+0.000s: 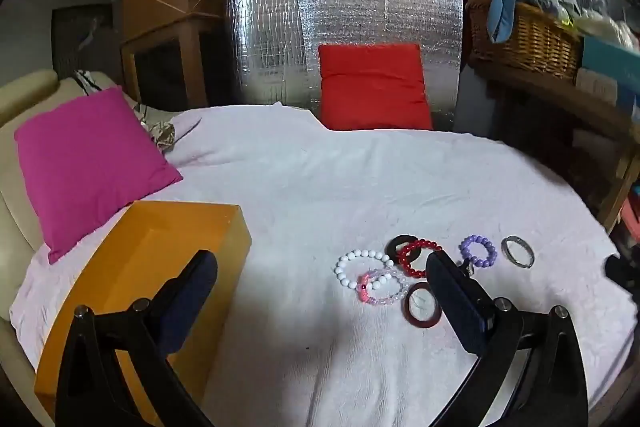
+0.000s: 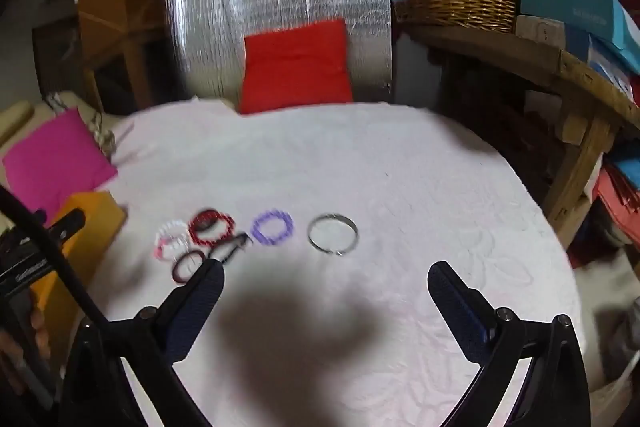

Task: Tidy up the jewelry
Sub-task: 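Move both tools toward the row of bracelets on the bedspread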

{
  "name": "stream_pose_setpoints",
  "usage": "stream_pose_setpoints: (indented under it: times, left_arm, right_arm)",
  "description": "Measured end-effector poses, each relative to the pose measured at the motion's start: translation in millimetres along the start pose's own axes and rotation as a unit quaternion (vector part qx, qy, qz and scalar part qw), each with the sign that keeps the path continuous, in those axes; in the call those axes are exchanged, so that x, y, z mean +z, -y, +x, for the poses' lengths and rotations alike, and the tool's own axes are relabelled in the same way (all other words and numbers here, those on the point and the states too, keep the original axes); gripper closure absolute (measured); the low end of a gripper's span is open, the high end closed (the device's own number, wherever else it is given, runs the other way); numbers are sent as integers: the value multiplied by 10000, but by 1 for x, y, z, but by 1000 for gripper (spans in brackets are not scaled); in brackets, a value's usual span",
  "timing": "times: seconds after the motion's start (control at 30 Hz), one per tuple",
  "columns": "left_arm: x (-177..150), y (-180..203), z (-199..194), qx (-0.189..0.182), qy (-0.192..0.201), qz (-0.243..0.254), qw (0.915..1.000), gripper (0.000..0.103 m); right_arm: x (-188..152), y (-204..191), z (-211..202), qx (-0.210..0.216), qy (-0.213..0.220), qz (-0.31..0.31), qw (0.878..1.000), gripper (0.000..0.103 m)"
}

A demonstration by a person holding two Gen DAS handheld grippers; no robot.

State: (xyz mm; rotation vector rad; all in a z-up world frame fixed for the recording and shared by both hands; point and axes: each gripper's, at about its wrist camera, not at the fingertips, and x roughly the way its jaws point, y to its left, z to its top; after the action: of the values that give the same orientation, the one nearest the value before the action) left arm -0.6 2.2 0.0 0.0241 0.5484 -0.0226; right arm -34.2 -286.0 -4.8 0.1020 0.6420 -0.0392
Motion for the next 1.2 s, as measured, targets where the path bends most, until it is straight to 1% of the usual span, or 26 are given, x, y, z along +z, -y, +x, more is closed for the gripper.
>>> stream_pose_setpoints:
  times: [0.03,0.1,0.13,0.17,0.23,0.3,0.4,0.53,0.73,0.8,0.97,1.2]
  left_arm:
    - [-1,-1,1,-27,-40,2,10000,0]
    - [-2,-1,5,-63,-139,77,9999,0]
    - [-1,0,15,-109,-324,97,9994,0]
    - [3,-5,16,-66,-305,126,9994,0]
    - [0,-4,11,46,-159,217,9996,0]
    - [-4,4,7,213,-23,289,9994,0]
    - [-6,6,12,354,-141,325,9987,0]
    - [-6,3,16,298,-252,183,9991,0]
    - [-6,9,15,417,-314,325,9981,0]
    - [-5,9,15,404,-394,382,9977,0]
    - [-5,11,18,408,-449,373,9975,0]
    - [-5,18,22,356,-459,335,9978,0]
  right_arm:
    - [1,-2,2,92,-51,73,9999,0]
    - [1,-8,12,325,-292,222,9988,0]
    - [2,-10,15,344,-331,273,9985,0]
    - [2,-12,17,318,-340,319,9984,0]
    - [4,-15,21,244,-384,370,9983,0]
    - [4,-18,30,287,-455,454,9975,0]
    - [3,-22,37,389,-451,597,9964,0]
    - [2,-27,42,419,-555,554,9960,0]
    - [-1,-30,45,402,-610,530,9959,0]
    - [0,-28,45,376,-605,523,9961,0]
    - [-1,-18,47,332,-647,635,9953,0]
    - [-1,-6,51,277,-696,750,9944,0]
